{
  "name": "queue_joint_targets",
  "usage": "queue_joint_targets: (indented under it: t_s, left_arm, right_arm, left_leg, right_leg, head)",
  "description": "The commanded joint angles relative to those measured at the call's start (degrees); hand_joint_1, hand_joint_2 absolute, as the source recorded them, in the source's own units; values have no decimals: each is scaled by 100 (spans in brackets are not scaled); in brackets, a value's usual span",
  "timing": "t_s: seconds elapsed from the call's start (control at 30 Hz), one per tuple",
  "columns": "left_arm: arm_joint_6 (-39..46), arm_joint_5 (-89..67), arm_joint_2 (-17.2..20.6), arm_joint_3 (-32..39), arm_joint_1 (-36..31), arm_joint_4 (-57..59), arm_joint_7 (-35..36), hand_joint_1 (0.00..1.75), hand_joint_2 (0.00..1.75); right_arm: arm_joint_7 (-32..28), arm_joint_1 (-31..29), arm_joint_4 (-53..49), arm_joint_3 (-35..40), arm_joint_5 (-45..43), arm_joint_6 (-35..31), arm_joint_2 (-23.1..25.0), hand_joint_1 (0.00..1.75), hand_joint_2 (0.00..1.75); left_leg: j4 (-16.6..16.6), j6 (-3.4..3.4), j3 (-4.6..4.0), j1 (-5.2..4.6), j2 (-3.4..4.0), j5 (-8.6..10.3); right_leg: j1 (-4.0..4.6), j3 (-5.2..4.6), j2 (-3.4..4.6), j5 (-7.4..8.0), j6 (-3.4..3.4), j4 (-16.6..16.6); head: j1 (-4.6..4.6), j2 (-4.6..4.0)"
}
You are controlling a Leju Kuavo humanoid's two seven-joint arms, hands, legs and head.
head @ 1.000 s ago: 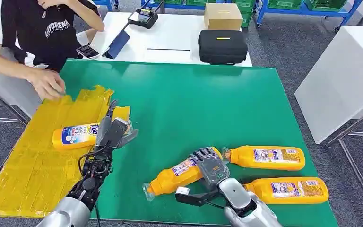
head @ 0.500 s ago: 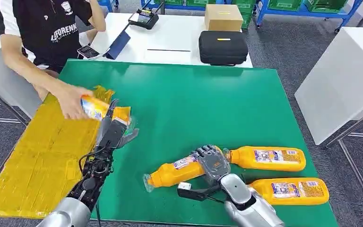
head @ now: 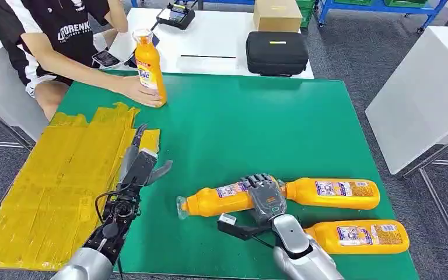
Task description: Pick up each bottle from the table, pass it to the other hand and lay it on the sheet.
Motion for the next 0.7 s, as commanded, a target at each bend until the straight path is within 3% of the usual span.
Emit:
queue_joint_targets:
  t_s: [0.03,0.23,0.37,0.53,0.57,0.7]
  left_arm:
    - [-138,154,77,-176,248,-805,64,0,175]
    - [-177,166,78,-229,313,-984,150,0,175]
    - [-319,438,122,-451,734,-2162,209,0,175]
    - [-388,582,157,-513,871,-2579,311,0,175]
    - [-324,869,216,-448,1022,-3059,430,0,175]
    - [-41,1395,199,-18,814,-2627,621,0,175]
  right_arm:
    - [-451,-365,-39,-1353,-674,-581,782,175,175]
    - [-516,-341,-100,-1436,-764,-677,796,175,175]
    - [-1157,-522,-42,-1890,-1702,-1183,974,175,175]
    - [-1273,-530,-102,-1996,-1874,-1307,1027,175,175]
    - [-1815,-542,-178,-2156,-2494,-1484,1119,175,175]
    - [-2596,-588,-364,-2288,-3618,-1258,1284,175,175]
  left_leg:
    - [2,-10,-2,-1,20,-8]
    - [1,-11,-2,2,3,-10]
    - [6,-14,-3,0,10,-15]
    - [4,-10,-14,-1,9,-9]
    - [9,-15,-11,2,11,-17]
    - [4,-16,-10,0,6,-14]
  right_leg:
    - [0,-10,12,-4,-9,5]
    - [3,-5,-6,-9,-9,2]
    - [1,-8,1,-12,-11,9]
    - [0,-18,2,-7,-8,7]
    - [3,-16,2,-13,-13,12]
    - [1,-15,-3,-12,-14,10]
  head:
    - [-2,0]
    - [-2,0]
    - [0,0]
    - [0,0]
    - [-2,0]
    - [-2,0]
